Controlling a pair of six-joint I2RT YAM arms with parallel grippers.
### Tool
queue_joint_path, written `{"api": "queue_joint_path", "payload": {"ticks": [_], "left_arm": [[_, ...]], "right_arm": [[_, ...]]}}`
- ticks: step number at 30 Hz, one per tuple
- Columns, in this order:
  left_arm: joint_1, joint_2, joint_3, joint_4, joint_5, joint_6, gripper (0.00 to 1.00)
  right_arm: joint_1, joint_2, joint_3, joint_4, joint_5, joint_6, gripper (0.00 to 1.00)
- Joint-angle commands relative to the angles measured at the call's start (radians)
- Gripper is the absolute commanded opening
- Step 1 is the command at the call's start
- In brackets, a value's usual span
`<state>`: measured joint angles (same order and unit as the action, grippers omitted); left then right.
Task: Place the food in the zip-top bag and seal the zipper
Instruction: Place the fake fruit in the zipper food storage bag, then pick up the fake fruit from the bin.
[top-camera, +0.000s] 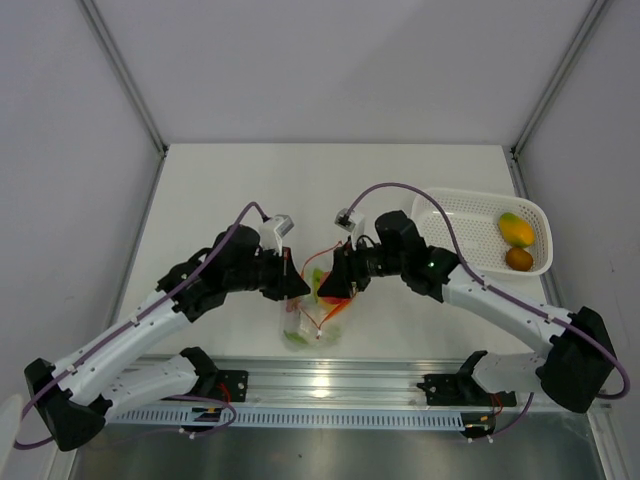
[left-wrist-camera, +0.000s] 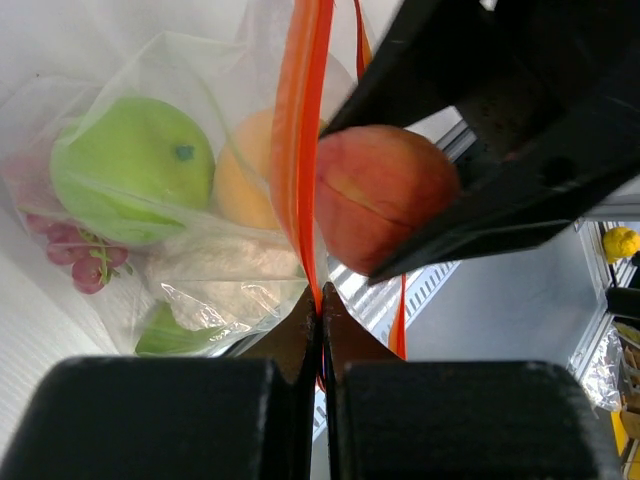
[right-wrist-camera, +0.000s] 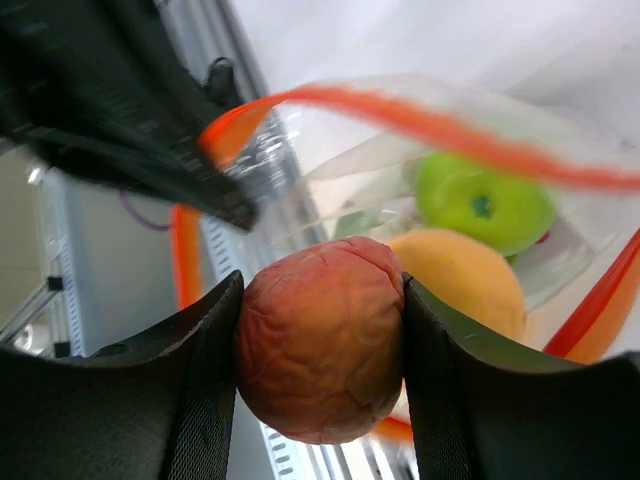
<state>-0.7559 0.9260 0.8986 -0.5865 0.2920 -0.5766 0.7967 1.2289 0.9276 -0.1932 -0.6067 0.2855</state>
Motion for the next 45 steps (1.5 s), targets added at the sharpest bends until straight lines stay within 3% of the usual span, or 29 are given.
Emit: {"api": "queue_joint_path", "payload": {"ticks": [1,3,4,6,7,8,17,26,33,36,41,45], "left_arm": [[0.009,-0.029,0.025,0.007,0.002,-0.011,0.01],[0.009,-0.032,0.029,0.007,0.006,-0.014,0.01],[0.009,-0.033,0.028,0.007,0.006,-0.014,0.01],[0.009,-0.036,0.029,0.007,0.006,-0.014,0.01],[0.009,-0.036,0.031,0.005,0.006,-0.016,0.01],[0.009,-0.038,0.026,0.002,0.006,-0.016,0.00],[0.009,-0.050,0.005,0.011,0.009,-0.019,0.01],[0.009,-0.047,0.013,0.016,0.010,-0.014,0.01],[0.009,-0.047,0.003,0.028,0.016,-0.014,0.01],[0.009,-0.049,-0.003,0.036,0.019,-0.016,0.01],[0.009,-0.050,-0.013,0.042,0.032,-0.014,0.01],[0.009,-0.046,-0.009,0.034,0.035,-0.006,0.01]], "right_arm": [[0.021,0.064,0.077,0.066,0.128,0.033,0.11],[0.038,0.099,0.108,0.048,0.180,0.037,0.20],[0.045,0.127,0.128,0.043,0.229,0.035,0.43],[0.055,0.144,0.140,0.040,0.268,0.038,0.70],[0.062,0.150,0.142,0.044,0.291,0.037,0.95],[0.062,0.149,0.139,0.047,0.300,0.041,0.99],[0.065,0.066,0.123,0.017,0.354,0.032,1.00],[0.039,-0.117,0.155,-0.149,0.498,0.014,0.99],[-0.167,-0.178,0.143,-0.244,0.767,0.040,0.99],[-0.269,-0.172,0.120,-0.252,1.026,0.081,0.99],[-0.465,-0.112,0.021,-0.074,1.257,0.058,0.99],[-0.589,0.019,0.034,0.020,1.334,-0.003,0.99]]}}
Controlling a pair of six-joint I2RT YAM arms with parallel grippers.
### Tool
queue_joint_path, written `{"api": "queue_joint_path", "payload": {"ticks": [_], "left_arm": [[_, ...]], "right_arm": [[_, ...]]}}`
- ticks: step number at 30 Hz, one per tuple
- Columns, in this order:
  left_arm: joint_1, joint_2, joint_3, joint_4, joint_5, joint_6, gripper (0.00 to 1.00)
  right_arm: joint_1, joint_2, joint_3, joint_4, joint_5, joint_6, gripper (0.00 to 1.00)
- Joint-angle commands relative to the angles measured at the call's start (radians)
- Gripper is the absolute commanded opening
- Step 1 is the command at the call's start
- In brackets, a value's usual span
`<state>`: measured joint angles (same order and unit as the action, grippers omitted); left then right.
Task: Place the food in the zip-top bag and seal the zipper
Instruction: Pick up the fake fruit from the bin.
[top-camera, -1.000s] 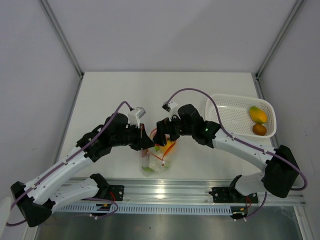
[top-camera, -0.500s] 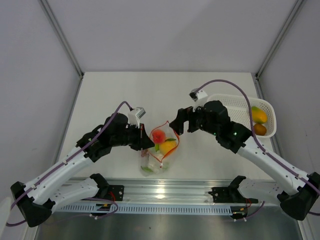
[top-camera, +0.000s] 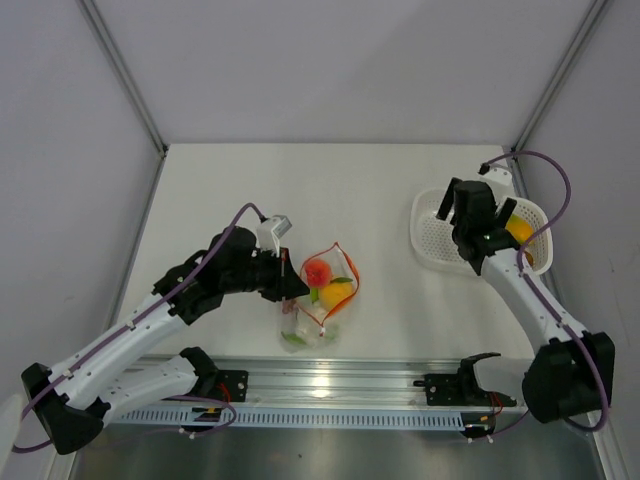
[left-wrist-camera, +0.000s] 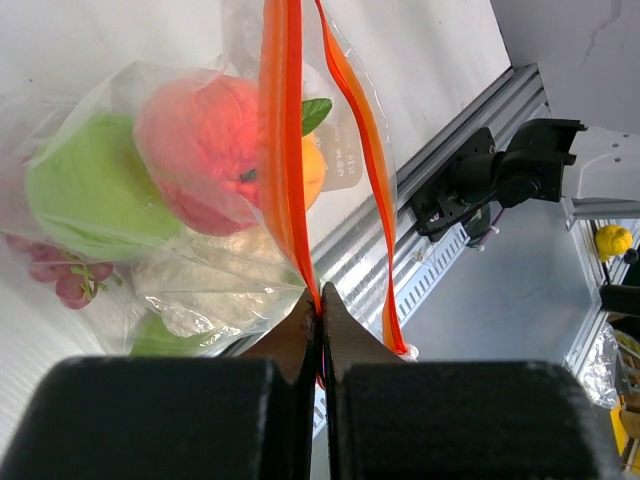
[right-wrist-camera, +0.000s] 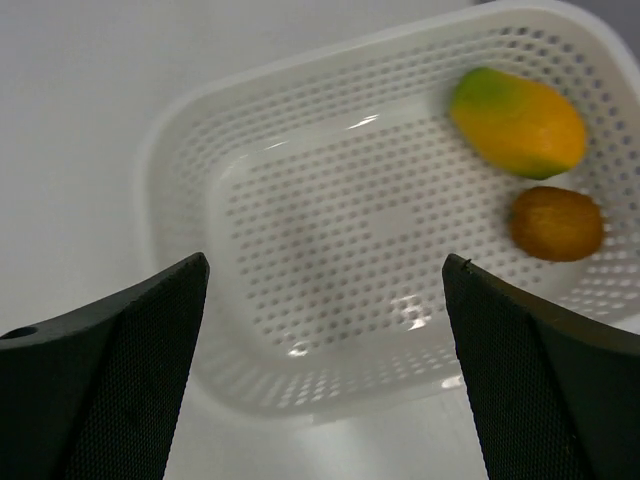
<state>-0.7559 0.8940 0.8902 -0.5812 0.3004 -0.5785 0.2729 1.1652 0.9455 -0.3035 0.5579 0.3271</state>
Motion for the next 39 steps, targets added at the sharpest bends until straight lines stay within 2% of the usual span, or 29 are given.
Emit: {"api": "queue_joint_path", "payload": {"ticks": [1,3,7,8,12,15,23,39], "left_arm": [[0.009,-0.013,0.001,0.029,0.029,-0.003,0.01],[0.009,-0.012,0.001,0.029,0.035,-0.001,0.00],[0.009,-0.004,0.001,0.030,0.042,0.005,0.01],[0.009,-0.003,0.000,0.032,0.042,0.006,0.01],[0.009,0.032,0.004,0.044,0.062,0.012,0.01],[0.009,0.048,0.009,0.049,0.089,0.016,0.00],[0.009,0.079,0.026,0.012,0.095,0.028,0.01],[0.009,0.109,0.053,-0.028,0.086,0.006,0.01]], "right_arm": [[-0.087,0.117,0.036,0.135,0.181,-0.087,0.99],[-0.139,0.233,0.079,0.147,0.256,-0.141,0.99],[-0.172,0.436,0.189,0.221,0.335,-0.393,0.99],[-0.175,0.471,0.215,0.212,0.333,-0.457,0.99],[-0.196,0.579,0.289,0.152,0.243,-0.525,0.99],[-0.212,0.629,0.295,0.168,0.254,-0.583,0.99],[-0.311,0.715,0.289,0.176,0.269,-0.603,0.99],[-0.342,0.829,0.320,0.214,0.318,-0.582,0.99]]}}
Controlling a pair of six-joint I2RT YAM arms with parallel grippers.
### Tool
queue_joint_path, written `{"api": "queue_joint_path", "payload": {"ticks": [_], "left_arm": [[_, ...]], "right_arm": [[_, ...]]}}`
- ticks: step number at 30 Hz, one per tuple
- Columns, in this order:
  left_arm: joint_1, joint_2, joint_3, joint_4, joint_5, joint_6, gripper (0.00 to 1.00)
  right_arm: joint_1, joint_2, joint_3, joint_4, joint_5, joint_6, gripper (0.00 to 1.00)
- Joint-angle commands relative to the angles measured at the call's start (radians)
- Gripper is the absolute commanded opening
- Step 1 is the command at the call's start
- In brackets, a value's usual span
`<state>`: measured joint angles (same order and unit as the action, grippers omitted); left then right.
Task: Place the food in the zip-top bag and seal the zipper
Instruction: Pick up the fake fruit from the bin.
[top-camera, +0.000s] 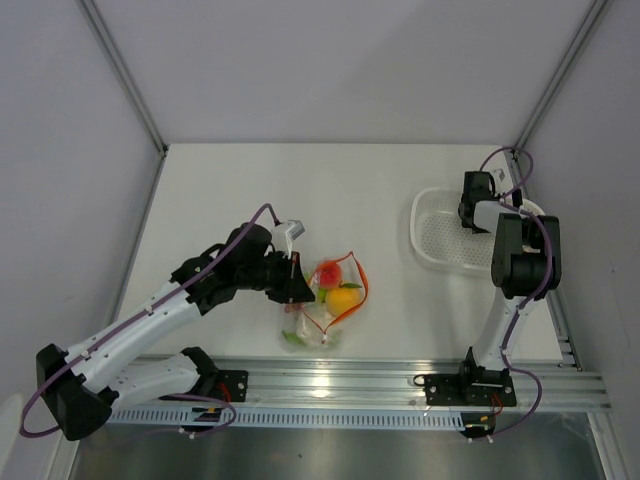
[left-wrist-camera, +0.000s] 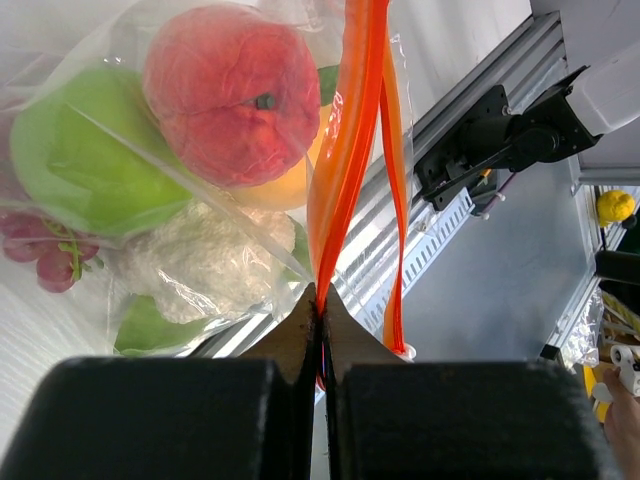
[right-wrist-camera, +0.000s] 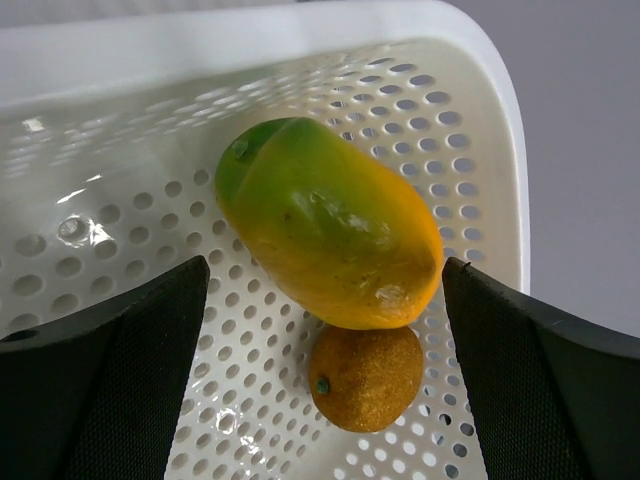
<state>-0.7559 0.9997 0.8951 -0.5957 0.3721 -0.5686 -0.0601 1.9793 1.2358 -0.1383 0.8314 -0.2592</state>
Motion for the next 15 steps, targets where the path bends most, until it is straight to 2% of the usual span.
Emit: {"api": "queue_joint_path", "payload": {"ticks": [1,15], "left_arm": [[0.009,0.005,0.050,-0.015,0.014,-0.004,0.01],[0.009,0.008,0.044,-0.015,0.030,0.006,0.01]], "right_arm": [[-0.015,0.015,0.027,0.068,0.044,0.003,0.99],[-0.063,0.070,0.091,0.066,0.037,-0.012,0.99]]}}
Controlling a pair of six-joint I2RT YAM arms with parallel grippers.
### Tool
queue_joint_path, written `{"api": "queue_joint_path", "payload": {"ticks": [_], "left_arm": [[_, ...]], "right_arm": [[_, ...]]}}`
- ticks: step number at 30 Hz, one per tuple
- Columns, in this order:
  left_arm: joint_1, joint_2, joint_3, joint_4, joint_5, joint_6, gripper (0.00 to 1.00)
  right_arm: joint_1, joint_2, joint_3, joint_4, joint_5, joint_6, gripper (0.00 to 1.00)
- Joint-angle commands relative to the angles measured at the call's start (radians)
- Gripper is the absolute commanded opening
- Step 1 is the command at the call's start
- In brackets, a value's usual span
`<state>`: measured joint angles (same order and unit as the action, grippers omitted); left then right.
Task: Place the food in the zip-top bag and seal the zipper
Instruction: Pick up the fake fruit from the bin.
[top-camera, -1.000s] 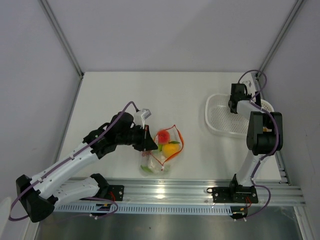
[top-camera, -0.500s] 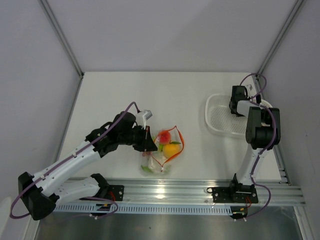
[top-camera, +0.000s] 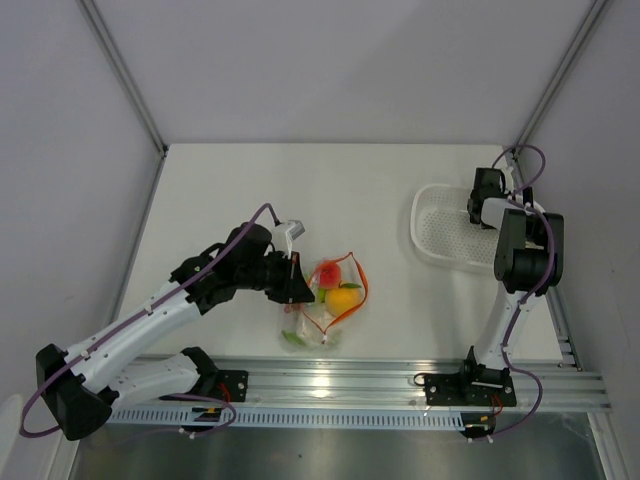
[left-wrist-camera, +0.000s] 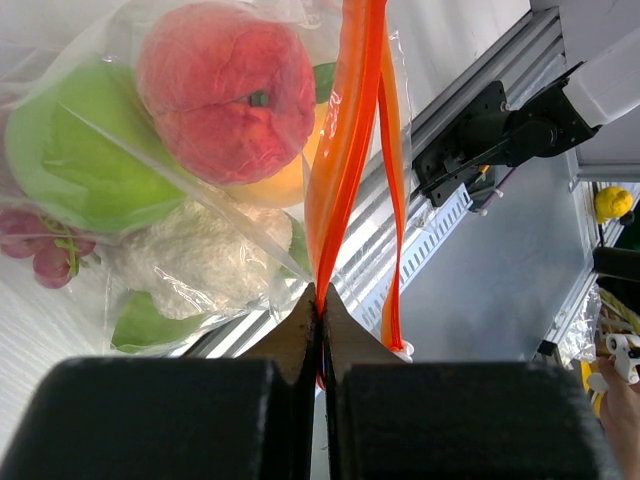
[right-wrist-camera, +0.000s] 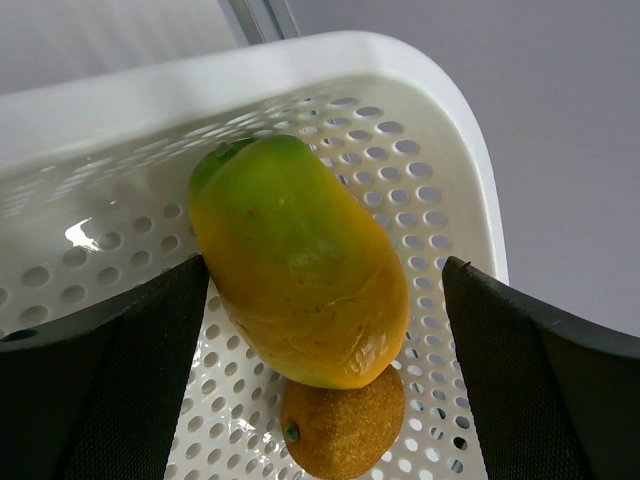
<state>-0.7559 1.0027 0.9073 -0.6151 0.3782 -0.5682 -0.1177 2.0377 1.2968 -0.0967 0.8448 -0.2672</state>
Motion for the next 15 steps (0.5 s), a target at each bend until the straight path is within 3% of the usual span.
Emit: {"api": "queue_joint_path", "payload": {"ticks": [1,10,15], "left_arm": [[0.009,0.007,0.031,0.006,0.027,0.005,0.00],[0.009,0.013,0.033,0.015,0.033,0.011,0.01],[0.009,0.011,0.027,0.015,0.034,0.010,0.01]], "right_arm": [[-0.005,0.010,0.019,0.028,0.025,0.000,0.99],[-0.005,0.001,-0.016,0.025,-0.022,0.075,0.96],[-0.005,-0.030,-0.065,0.041,-0.067,0.111,0.80]]}}
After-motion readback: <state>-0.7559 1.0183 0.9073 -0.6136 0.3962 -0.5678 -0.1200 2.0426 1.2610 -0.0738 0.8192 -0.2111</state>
